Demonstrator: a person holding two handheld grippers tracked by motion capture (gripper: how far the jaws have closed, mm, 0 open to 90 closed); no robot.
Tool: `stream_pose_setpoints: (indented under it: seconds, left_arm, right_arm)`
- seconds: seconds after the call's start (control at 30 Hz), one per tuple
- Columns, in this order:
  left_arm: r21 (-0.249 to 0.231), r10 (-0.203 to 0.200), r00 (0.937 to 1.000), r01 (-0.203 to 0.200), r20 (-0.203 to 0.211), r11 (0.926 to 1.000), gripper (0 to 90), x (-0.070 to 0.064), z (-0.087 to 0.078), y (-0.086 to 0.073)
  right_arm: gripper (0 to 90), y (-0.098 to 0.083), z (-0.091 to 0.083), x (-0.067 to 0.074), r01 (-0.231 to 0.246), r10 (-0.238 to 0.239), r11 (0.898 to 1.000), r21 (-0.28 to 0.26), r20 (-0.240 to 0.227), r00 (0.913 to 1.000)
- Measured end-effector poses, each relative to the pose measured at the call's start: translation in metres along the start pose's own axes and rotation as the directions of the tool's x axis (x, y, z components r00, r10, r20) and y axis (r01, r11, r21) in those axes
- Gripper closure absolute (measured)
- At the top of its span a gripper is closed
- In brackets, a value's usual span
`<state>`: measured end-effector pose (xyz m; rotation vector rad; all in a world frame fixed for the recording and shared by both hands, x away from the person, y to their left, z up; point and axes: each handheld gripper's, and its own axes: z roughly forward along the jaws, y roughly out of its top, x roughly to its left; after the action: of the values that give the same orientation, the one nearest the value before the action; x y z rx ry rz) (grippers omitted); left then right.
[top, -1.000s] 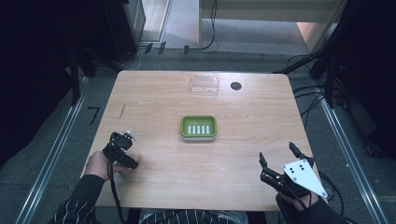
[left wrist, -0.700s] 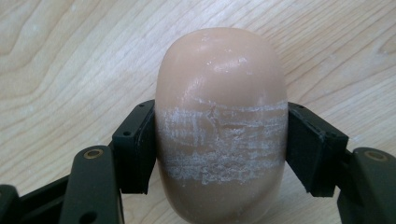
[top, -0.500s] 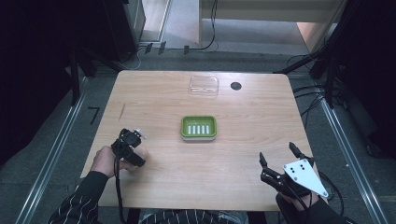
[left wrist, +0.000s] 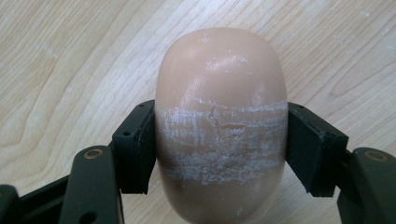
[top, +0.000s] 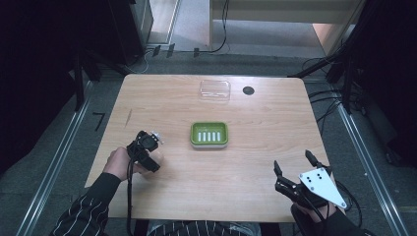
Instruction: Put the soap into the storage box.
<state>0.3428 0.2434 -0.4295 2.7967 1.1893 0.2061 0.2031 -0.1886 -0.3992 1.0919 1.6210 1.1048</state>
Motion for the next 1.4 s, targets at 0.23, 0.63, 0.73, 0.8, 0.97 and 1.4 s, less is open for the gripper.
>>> stream_pose_setpoints:
  seconds: [0.23,0.63,0.73,0.8,0.97,1.4]
  left_arm:
    - [-0.005,0.042,0.9991,-0.042,0.004,0.9991,33.5,-0.006,-0.001,0.011]
    - [0.006,0.108,0.9942,-0.108,0.001,0.9942,33.5,-0.009,-0.002,0.026]
    - [-0.004,0.122,0.9925,-0.122,0.0,0.9925,33.5,-0.01,-0.004,0.032]
    - [-0.014,0.131,0.9913,-0.131,0.005,0.9912,33.5,-0.011,-0.005,0.036]
    - [-0.022,0.159,0.9872,-0.159,0.0,0.987,33.5,-0.014,-0.006,0.044]
    - [-0.029,0.207,0.9783,-0.207,0.001,0.9779,33.5,-0.017,-0.009,0.054]
  right_arm:
    - [13.4,-0.001,0.0,-0.001,0.001,-0.001,1.0,0.001,0.001,1.0]
    - [13.4,-0.003,0.0,-0.003,0.0,-0.001,1.0,0.007,0.006,1.0]
    - [13.4,-0.004,-0.001,-0.005,-0.005,0.005,1.0,0.01,0.01,0.9999]
    - [13.4,-0.004,-0.002,-0.006,-0.007,0.007,1.0,0.01,0.014,0.9999]
    - [13.4,-0.004,-0.003,-0.006,-0.006,0.006,1.0,0.009,0.018,0.9998]
    - [13.4,-0.002,-0.006,-0.002,0.01,-0.01,1.0,0.009,0.018,0.9998]
